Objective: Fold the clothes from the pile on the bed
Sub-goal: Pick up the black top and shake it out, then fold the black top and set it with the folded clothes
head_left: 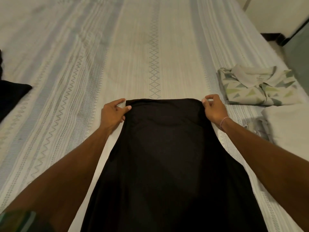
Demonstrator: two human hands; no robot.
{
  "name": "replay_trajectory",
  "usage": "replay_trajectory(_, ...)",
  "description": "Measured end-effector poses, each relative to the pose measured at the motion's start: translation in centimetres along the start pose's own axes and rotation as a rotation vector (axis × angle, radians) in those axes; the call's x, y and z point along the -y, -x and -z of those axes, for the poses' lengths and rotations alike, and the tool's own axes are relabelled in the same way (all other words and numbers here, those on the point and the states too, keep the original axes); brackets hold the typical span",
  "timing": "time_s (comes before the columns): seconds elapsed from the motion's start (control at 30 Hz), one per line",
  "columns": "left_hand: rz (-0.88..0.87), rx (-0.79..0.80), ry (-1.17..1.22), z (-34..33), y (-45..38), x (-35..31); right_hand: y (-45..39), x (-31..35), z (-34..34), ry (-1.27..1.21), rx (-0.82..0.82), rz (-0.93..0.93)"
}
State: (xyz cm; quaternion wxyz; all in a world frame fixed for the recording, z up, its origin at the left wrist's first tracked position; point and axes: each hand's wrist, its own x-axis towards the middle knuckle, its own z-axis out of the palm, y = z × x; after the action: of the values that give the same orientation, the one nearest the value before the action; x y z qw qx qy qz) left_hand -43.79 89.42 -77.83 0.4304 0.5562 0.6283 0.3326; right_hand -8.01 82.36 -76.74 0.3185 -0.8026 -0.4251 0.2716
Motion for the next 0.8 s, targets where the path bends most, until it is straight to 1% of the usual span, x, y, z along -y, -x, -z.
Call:
replay_trajectory(0.1,0.041,-0.039,-0.163,-0.1,3.0,-0.8,3.2,-0.2,1.9,-0.039,0.111,-0.028)
replay_trajectory(0.13,0.011,-0.078,-0.242,-0.5,4.3,-0.9,4.2,-0.5,2.2,-0.026,0.141,-0.025)
replay_trajectory(0.2,-0.202,-0.129,-0.487,-1.8,8.1,-1.6,7.0,-1.5,3.9,0.018,0.132,-0.025)
replay_trajectory(0.23,-0.322,-0.116,-0.594,-2.6,10.0,-1.7,8.3,-2.2,4.6,0.044,0.114,-0.022)
replay_trajectory(0.3,-0.503,-0.02,-0.691,-4.9,13.7,-1.9,10.8,-4.0,6.1,0.107,0.09,-0.026)
replay_trajectory(0.37,-0.594,0.105,-0.733,-7.9,17.4,-2.4,13.2,-6.3,7.9,0.202,0.09,-0.051)
replay_trajectory(0.43,-0.595,0.261,-0.818,-10.7,20.5,-2.8,15.4,-8.5,9.0,0.329,0.122,-0.055)
replay_trajectory(0.5,-0.545,0.424,-0.961,-12.7,22.6,-2.4,16.8,-9.3,9.3,0.427,0.176,-0.069)
replay_trajectory(0.53,-0.534,0.471,-1.012,-13.3,23.2,-2.1,17.0,-9.3,9.2,0.483,0.21,-0.077)
replay_trajectory(0.6,-0.554,0.492,-1.057,-14.1,23.9,-1.3,17.1,-9.0,9.3,0.561,0.247,-0.079)
replay_trajectory(0.63,-0.564,0.479,-1.07,-14.2,24.0,-0.9,17.0,-8.7,9.4,0.569,0.209,-0.063)
replay_trajectory(0.73,-0.579,0.43,-1.098,-14.4,23.9,-0.1,17.1,-8.0,9.9,0.64,-0.039,0.035)
replay_trajectory(0.8,-0.588,0.41,-1.104,-14.5,24.0,0.1,18.0,-7.9,9.8,0.709,-0.119,0.08)
